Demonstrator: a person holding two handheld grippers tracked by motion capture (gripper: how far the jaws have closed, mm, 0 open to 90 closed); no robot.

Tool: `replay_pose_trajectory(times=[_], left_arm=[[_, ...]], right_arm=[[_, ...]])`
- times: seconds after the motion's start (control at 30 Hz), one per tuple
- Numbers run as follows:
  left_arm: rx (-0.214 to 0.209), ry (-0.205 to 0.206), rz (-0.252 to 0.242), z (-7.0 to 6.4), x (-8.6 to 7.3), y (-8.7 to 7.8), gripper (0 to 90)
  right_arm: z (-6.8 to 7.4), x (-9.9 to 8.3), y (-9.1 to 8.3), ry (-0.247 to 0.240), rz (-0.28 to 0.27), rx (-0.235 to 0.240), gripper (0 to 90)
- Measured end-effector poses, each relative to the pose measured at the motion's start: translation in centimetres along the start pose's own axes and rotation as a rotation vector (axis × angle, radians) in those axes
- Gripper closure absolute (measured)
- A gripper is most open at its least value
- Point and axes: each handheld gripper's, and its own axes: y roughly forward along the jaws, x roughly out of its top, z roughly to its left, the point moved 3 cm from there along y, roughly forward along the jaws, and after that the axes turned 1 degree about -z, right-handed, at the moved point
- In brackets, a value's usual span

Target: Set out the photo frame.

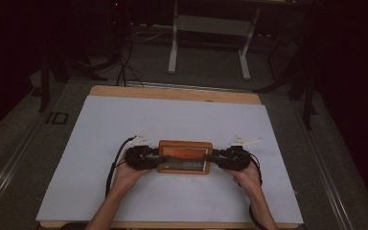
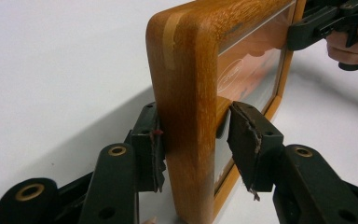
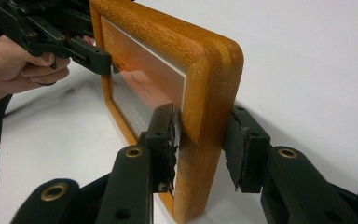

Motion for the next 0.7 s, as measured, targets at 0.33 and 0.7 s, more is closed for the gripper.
replay_pose_trajectory(times=[0.33,0.7], left_arm=[[0.005,-0.008,0.021,0.1,-0.2,0.1,53.1],[-0.002,-0.025,-0.013,0.2,-0.2,-1.7,42.7]], right_arm=[[0.0,-0.1,0.1,-0.015,0.006,-0.017,58.2],[0.2,0.3,-1.1,-0.055,0.02,-0.068,43.8]])
